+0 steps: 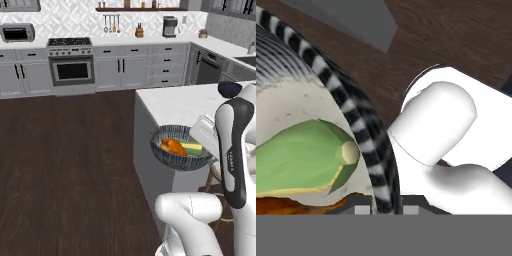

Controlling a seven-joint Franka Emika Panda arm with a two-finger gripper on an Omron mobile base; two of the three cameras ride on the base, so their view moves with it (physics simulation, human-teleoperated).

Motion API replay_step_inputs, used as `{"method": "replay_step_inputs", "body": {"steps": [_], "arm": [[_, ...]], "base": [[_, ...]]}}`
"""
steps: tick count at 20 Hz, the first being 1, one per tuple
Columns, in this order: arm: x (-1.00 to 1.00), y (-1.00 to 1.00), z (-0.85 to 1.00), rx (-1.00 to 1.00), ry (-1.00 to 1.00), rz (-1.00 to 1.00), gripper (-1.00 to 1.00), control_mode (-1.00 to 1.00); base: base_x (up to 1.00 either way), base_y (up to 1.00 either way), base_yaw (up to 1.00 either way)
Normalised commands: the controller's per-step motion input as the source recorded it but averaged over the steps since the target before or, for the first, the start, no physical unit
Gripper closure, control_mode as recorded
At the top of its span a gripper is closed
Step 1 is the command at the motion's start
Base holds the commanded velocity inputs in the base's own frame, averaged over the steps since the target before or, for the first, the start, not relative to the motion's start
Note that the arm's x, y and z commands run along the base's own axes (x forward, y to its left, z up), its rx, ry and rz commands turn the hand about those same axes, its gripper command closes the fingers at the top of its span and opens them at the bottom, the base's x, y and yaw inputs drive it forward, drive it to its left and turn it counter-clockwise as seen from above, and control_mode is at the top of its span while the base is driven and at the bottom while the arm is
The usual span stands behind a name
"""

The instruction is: Pick the chicken drumstick and corn from their plates and place them in the bowl. Then put the bowl in the fridge.

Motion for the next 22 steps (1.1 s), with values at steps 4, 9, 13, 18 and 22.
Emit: {"method": "replay_step_inputs", "body": {"steps": [4,9,13,18,22], "arm": [[0.0,0.0,0.0,0.0,0.0,0.0,1.0,1.0],[0.0,0.0,0.0,0.0,0.0,0.0,1.0,1.0],[0.0,0.0,0.0,0.0,0.0,0.0,1.0,1.0],[0.0,0.0,0.0,0.0,0.0,0.0,1.0,1.0],[0.0,0.0,0.0,0.0,0.0,0.0,1.0,1.0]], "base": [[0.76,1.0,-0.08],[1.0,1.0,-0.12],[1.0,1.0,-0.16],[1.0,0.93,-0.1],[1.0,0.12,0.1]]}}
